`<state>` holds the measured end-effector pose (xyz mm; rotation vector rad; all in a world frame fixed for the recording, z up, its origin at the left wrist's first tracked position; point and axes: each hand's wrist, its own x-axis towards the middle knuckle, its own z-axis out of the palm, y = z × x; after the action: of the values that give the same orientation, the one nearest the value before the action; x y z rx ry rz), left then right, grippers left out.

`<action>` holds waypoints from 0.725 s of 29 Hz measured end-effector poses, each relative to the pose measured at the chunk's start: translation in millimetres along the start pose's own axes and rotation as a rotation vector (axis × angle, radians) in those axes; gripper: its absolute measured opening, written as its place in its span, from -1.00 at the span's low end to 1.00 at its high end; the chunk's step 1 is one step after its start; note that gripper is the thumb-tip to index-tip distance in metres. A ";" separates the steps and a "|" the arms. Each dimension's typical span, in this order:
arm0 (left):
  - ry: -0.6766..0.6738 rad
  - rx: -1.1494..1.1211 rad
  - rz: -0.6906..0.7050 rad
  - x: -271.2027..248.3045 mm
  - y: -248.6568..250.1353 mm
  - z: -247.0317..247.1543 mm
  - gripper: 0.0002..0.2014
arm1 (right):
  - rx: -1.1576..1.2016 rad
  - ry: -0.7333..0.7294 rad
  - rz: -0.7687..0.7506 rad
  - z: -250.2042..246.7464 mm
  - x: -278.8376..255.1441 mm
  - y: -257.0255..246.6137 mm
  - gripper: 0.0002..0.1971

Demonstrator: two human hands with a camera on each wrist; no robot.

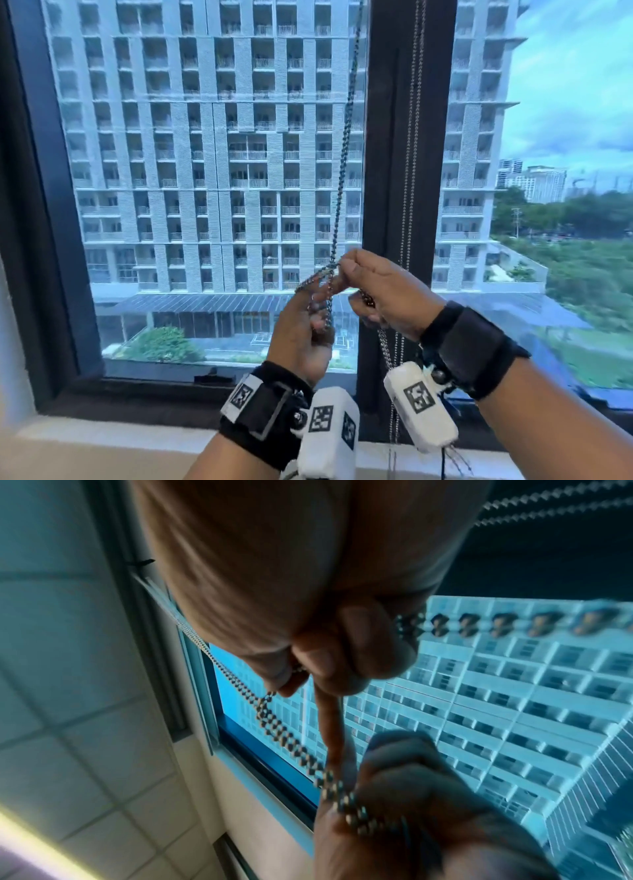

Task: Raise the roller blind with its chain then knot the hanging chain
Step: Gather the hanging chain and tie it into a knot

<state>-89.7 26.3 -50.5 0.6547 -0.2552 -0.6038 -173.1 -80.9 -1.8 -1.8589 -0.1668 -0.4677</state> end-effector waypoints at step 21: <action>-0.758 1.532 1.780 68.7 10.2 -31.1 -0.65 | -0.283 0.278 -0.057 -27.9 23.7 35.0 -0.80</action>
<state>-17.6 7.0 -65.5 1.2385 -1.8442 1.3277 -146.1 -121.5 -15.7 -2.0434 0.0364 -0.8171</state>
